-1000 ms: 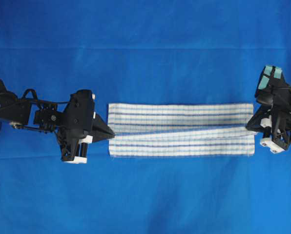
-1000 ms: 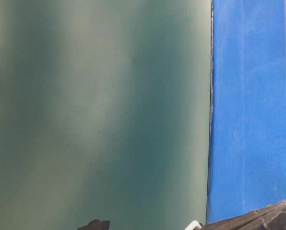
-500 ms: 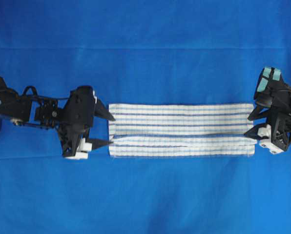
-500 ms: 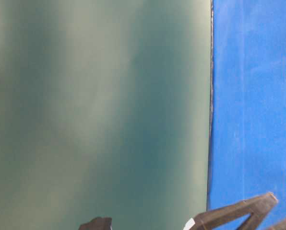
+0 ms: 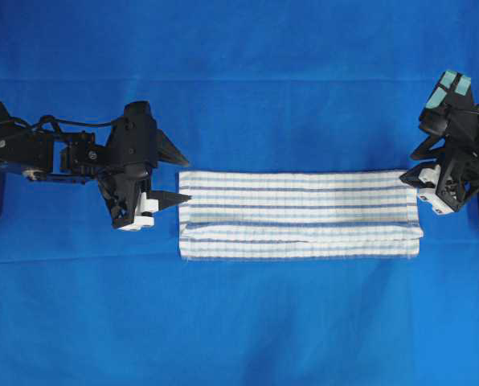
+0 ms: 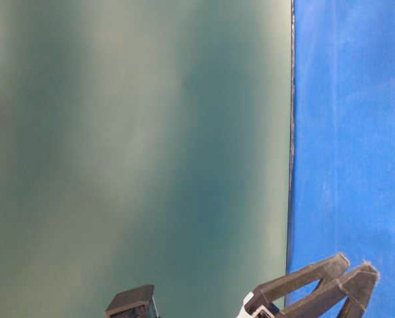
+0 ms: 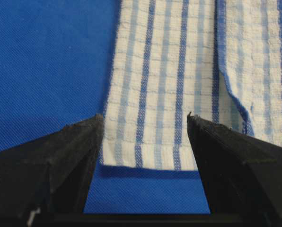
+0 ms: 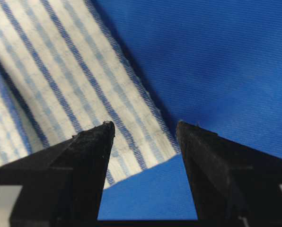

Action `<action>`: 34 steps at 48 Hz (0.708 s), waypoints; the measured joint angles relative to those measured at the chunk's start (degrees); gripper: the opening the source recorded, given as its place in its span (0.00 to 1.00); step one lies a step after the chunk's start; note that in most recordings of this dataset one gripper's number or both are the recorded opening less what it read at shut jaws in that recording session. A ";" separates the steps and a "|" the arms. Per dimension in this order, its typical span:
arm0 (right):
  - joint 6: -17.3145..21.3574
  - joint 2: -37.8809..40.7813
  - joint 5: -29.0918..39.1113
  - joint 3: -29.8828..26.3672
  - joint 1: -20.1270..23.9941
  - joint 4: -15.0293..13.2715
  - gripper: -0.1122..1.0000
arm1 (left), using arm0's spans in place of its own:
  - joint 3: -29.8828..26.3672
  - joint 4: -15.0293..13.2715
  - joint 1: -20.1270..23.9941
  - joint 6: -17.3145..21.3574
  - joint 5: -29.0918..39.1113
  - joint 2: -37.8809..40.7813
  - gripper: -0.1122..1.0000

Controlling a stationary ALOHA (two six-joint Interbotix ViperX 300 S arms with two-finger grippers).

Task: Fold the blue towel.
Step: 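Release the folded edge and reposition both grippers at the folded corners, then grasp the folded strip's ends and lift it, rotating it vertical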

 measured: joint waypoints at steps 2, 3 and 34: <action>0.00 0.35 -0.09 0.00 -0.18 -0.26 0.64 | 0.00 0.00 0.00 0.00 -0.09 0.00 0.68; 0.00 0.70 0.00 0.00 -0.26 -0.35 0.64 | 0.00 0.00 0.00 0.00 0.00 0.00 0.68; 0.00 14.85 -6.42 0.35 -3.96 -1.76 0.61 | -3.16 0.00 2.99 0.00 -3.60 12.30 0.64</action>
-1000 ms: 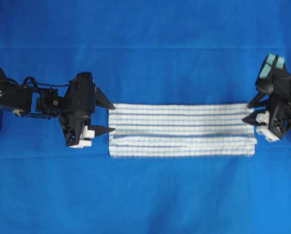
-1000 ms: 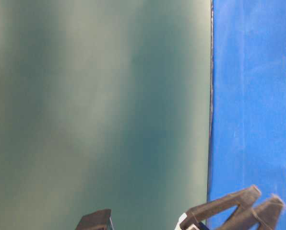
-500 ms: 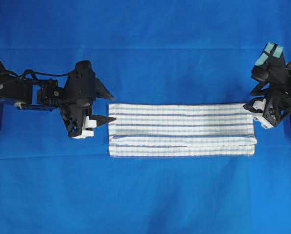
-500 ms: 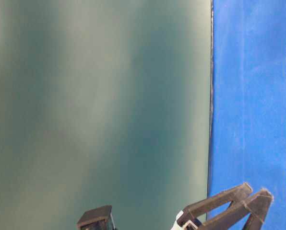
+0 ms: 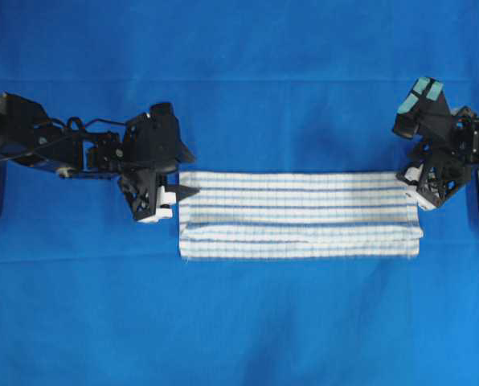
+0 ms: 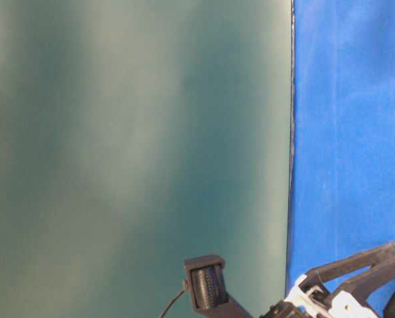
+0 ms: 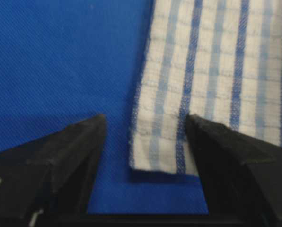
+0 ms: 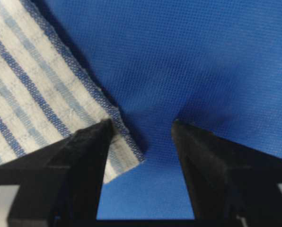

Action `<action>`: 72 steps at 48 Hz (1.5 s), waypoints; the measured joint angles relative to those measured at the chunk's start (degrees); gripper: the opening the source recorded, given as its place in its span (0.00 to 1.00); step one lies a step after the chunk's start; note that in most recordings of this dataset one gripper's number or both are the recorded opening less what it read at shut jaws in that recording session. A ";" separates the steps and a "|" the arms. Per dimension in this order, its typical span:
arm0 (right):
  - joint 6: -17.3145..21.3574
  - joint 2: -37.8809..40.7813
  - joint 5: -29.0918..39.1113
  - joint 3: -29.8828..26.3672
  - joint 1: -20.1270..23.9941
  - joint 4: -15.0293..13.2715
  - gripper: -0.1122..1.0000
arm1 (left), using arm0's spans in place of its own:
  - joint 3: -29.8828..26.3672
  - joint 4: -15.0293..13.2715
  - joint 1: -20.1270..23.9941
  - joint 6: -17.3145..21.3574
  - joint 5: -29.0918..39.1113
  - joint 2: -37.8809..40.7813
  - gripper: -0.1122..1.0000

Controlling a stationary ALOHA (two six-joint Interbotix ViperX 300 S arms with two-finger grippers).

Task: Fold the blue towel.
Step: 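Grasp the folded strip's ends and lift it, rotating it vertical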

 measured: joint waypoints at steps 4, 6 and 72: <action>0.00 0.18 -0.09 -0.09 0.00 -0.09 0.53 | -0.26 0.00 0.26 -0.62 0.62 0.09 0.52; 0.00 0.26 0.00 -0.09 0.09 -0.09 0.45 | -0.35 0.00 0.35 -0.88 0.97 0.18 0.43; -1.32 -30.41 20.48 -9.67 0.35 0.18 0.14 | -4.39 0.09 0.09 0.00 22.41 -25.05 0.12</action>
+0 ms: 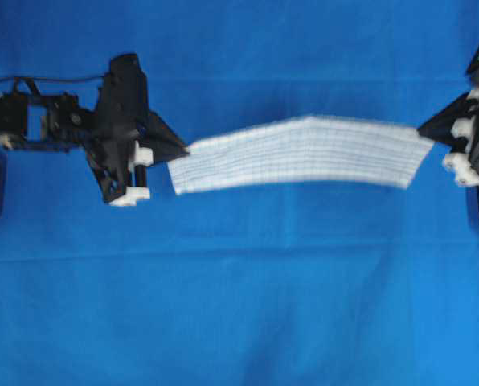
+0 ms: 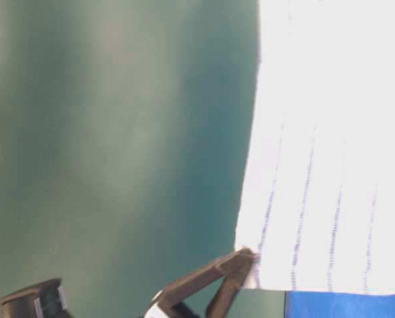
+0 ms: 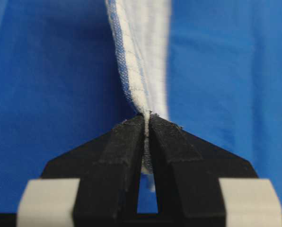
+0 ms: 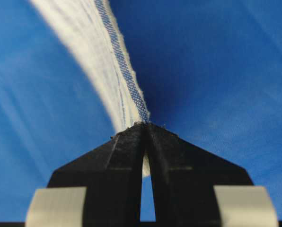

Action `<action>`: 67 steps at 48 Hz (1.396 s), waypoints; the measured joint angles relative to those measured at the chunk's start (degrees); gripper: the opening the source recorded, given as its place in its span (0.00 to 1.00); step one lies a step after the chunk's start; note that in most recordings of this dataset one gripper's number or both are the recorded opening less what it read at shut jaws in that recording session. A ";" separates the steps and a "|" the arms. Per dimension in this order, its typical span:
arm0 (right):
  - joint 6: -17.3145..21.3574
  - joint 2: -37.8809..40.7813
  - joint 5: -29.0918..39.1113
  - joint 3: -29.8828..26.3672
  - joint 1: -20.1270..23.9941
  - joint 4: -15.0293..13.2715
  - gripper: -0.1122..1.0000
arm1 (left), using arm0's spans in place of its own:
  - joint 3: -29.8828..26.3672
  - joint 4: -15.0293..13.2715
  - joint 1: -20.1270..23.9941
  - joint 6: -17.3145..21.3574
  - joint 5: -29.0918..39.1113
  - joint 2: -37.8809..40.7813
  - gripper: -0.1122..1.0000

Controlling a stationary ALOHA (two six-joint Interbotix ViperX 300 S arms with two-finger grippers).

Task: Fold the blue towel.
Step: 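Grasp the folded strip's ends and lift it, rotating it vertical, then lay the strip down vertically in the center and open both grippers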

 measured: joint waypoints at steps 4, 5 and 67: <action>0.00 -1.93 0.70 -0.35 0.00 -0.09 0.14 | 0.00 0.00 -0.09 0.00 0.18 -1.49 0.12; 0.00 -2.29 0.88 -0.44 0.00 -0.09 0.14 | 0.00 0.00 -0.09 0.00 0.18 -1.67 0.12; 0.88 32.34 -24.35 -14.41 -18.63 -13.18 0.14 | -23.29 0.00 -15.73 -0.62 -8.88 22.41 0.12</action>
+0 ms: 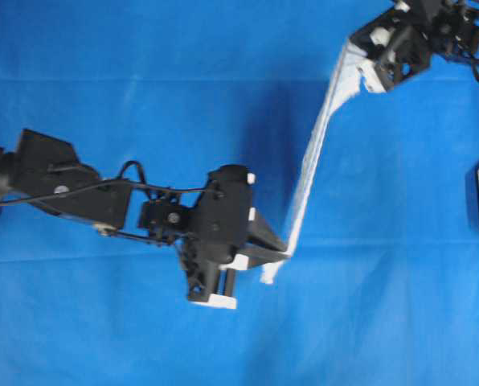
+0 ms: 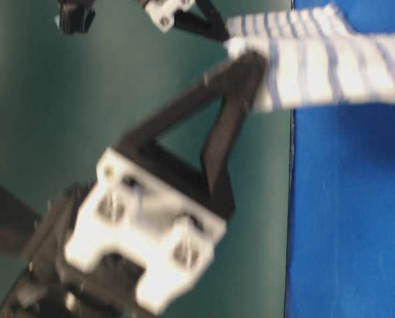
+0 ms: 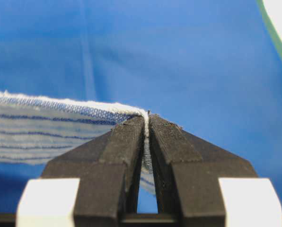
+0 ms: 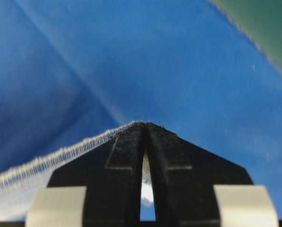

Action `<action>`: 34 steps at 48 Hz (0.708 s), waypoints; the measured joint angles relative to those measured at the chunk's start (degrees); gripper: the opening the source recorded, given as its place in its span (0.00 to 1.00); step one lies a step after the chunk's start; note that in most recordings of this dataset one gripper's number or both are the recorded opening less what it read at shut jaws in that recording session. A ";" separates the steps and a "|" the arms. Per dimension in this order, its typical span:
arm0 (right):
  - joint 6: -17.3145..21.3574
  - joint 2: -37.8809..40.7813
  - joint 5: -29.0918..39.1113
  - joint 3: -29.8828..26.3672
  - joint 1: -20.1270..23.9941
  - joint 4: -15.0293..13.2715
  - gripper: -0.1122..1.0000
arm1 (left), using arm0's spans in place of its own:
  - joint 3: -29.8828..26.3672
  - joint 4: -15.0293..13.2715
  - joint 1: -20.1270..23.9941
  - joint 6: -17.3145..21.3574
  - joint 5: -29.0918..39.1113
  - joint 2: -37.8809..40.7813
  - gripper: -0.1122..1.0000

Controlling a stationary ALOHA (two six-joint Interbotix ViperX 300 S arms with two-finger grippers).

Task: Fold the blue towel.
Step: 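Lay the strip down vertically in the center and open both grippers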

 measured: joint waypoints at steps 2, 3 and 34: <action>0.09 1.23 -0.35 -1.23 -0.09 -0.44 0.14 | -0.97 0.00 0.00 0.09 -0.26 0.79 0.12; 0.00 1.67 -0.53 -1.67 -0.09 -0.70 0.14 | -1.49 0.00 0.00 0.18 -0.44 1.05 0.12; 0.00 2.46 0.18 -2.81 -0.70 -2.20 0.14 | -11.78 -0.09 0.09 0.70 -6.06 11.51 0.12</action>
